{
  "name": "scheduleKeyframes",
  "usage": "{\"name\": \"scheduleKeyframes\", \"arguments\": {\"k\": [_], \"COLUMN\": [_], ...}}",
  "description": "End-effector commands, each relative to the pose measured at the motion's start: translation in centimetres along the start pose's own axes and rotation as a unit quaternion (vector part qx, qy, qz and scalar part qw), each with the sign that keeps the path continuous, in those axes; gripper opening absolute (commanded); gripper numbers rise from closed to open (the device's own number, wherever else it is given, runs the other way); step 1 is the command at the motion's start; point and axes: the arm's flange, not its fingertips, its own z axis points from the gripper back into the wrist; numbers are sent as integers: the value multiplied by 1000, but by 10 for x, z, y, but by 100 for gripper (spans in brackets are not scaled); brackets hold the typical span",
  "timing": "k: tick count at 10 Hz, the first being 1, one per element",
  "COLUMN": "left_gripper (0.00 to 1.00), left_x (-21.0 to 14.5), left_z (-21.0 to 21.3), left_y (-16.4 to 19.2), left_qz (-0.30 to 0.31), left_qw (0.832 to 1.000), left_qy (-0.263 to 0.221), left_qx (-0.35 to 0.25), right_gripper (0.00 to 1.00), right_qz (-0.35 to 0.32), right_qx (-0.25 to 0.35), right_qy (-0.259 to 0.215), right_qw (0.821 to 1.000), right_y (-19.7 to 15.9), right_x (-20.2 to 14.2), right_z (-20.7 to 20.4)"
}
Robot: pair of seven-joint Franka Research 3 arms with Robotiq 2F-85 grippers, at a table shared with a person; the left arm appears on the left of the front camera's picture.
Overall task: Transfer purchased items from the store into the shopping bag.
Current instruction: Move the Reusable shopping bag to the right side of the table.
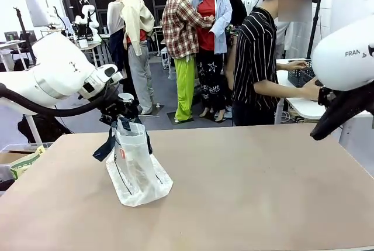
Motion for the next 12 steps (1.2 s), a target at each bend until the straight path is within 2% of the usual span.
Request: {"name": "scheduleKeyframes", "arguments": {"k": [1, 2, 3, 8, 11, 12], "left_gripper": [0, 0, 0, 0, 0, 0], "left_x": [4, 4, 13, 35, 41, 41], "left_z": [-7, -5, 4, 88, 137, 150], "left_y": [-5, -6, -5, -7, 28, 43], "left_qz": [-4, -8, -6, -39, 19, 30], "left_qw": [998, 994, 996, 990, 986, 984], "left_qy": [59, 85, 65, 39, -3, -2], "left_qx": [29, 73, 66, 131, 164, 175], "right_gripper": [100, 100, 100, 100, 100, 100], "right_qz": [-4, 0, 0, 0, 0, 0], "right_qx": [53, 0, 0, 0, 0, 0], "right_qy": [16, 0, 0, 0, 0, 0], "right_qw": [998, 1000, 1000, 1000, 1000, 1000], "right_y": [21, 0, 0, 0, 0, 0], "right_x": [-3, 0, 0, 0, 0, 0], "right_z": [-8, 0, 0, 0, 0, 0]}}
